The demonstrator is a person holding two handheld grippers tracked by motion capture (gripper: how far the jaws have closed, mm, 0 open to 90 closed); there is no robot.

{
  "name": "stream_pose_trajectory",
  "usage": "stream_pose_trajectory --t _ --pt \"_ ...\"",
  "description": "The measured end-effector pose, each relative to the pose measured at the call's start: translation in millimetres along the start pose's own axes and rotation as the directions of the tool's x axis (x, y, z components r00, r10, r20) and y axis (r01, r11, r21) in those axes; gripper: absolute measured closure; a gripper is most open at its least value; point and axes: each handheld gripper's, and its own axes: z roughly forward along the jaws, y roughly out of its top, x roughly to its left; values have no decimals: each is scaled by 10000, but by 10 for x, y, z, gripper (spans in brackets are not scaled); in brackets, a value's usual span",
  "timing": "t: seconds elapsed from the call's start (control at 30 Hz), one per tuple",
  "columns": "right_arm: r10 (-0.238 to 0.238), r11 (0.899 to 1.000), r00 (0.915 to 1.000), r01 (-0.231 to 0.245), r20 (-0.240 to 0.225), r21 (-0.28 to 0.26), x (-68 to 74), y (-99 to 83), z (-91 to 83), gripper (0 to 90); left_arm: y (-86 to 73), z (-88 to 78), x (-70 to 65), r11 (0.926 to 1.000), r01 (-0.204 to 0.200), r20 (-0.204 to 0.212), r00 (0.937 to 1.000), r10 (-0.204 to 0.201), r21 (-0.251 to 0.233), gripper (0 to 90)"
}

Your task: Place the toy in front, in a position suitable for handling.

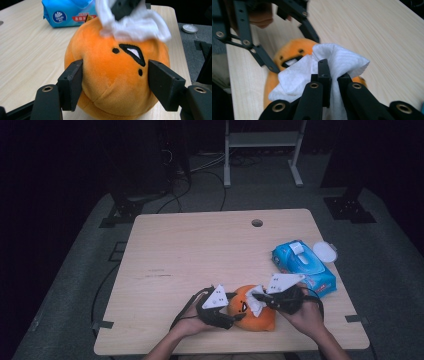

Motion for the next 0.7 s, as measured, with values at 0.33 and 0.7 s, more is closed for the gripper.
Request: stream_pose_trajectory --t 0.33,0.7 --pt "-523 9984 9976 513 -450 -240 159 124 97 860 103 -9 1 9991 -239 92 9997 243 -348 284" --pt "205 9997 9998 -205 0 -136 -8 -85 -37 860 3 -56 125 9996 279 160 9995 -278 -44 319"
